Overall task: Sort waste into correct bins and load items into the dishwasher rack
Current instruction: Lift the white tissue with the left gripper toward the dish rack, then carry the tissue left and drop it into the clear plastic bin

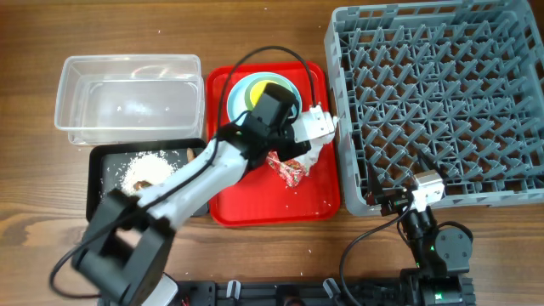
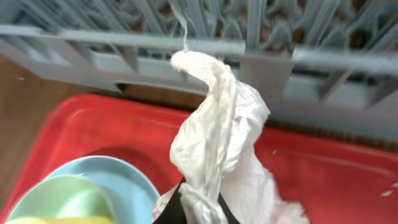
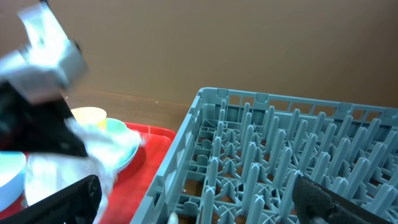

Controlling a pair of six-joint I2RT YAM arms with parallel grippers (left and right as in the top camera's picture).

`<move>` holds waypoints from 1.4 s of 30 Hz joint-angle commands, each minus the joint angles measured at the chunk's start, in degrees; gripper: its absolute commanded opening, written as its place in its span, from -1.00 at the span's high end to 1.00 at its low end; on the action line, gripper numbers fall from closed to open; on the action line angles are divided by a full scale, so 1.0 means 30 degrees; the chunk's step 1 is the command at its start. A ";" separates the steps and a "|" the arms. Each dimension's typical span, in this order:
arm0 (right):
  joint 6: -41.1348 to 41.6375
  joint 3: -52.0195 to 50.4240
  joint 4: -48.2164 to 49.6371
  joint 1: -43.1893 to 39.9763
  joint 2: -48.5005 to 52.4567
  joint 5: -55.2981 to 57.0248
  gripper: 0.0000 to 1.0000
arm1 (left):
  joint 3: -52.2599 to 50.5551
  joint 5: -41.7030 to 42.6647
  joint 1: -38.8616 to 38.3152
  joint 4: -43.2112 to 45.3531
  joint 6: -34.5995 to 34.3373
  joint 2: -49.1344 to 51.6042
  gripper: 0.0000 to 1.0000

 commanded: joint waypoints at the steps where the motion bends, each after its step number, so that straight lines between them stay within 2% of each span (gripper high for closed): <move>1: 0.0219 -0.0022 0.0124 0.0117 -0.0022 0.0022 -0.99 | 0.0262 0.0291 0.0036 -0.0976 -0.1610 -0.1858 0.92; 5: 0.0233 -0.0022 0.0124 0.0117 -0.0022 0.0022 -1.00 | 0.0262 0.0270 0.0036 -0.2004 -0.2135 -0.2623 0.92; 9: 0.0226 -0.0022 0.0117 0.0117 -0.0022 0.0022 -0.99 | 0.0262 -0.0809 0.0036 -0.1974 -0.4575 -0.3060 0.92; 14: 0.0226 -0.0022 0.0124 0.0117 -0.0022 0.0022 -1.00 | 0.0262 -0.5581 0.0058 -0.1239 -0.8233 -0.3752 0.92; 18: 0.0226 -0.0022 0.0117 0.0117 -0.0022 0.0022 -0.99 | 0.0262 -0.9653 0.0248 -0.0780 -1.0382 -0.4313 0.92; 21: 0.0226 -0.0022 0.0117 0.0117 -0.0022 0.0022 -0.99 | 0.0262 -1.1621 0.0896 -0.0743 -1.1679 -0.4393 0.92; 29: 0.0226 -0.0022 0.0117 0.0117 -0.0022 0.0022 -0.99 | 0.0262 -1.1460 0.4889 -0.2055 -1.6145 -0.4386 0.92; 33: 0.0226 -0.0022 0.0124 0.0117 -0.0022 0.0022 -0.99 | 0.0262 -0.8218 0.8094 -0.2470 -1.7639 -0.4386 0.92; 36: 0.0233 -0.0022 0.0124 0.0117 -0.0022 0.0022 -0.99 | 0.0255 -0.6608 1.0142 -0.2681 -1.8345 -0.4386 0.92; 42: 0.0226 -0.0022 0.0124 0.0117 -0.0022 0.0022 -0.99 | 0.0153 -0.5982 1.3100 -0.3045 -1.9110 -0.4255 0.92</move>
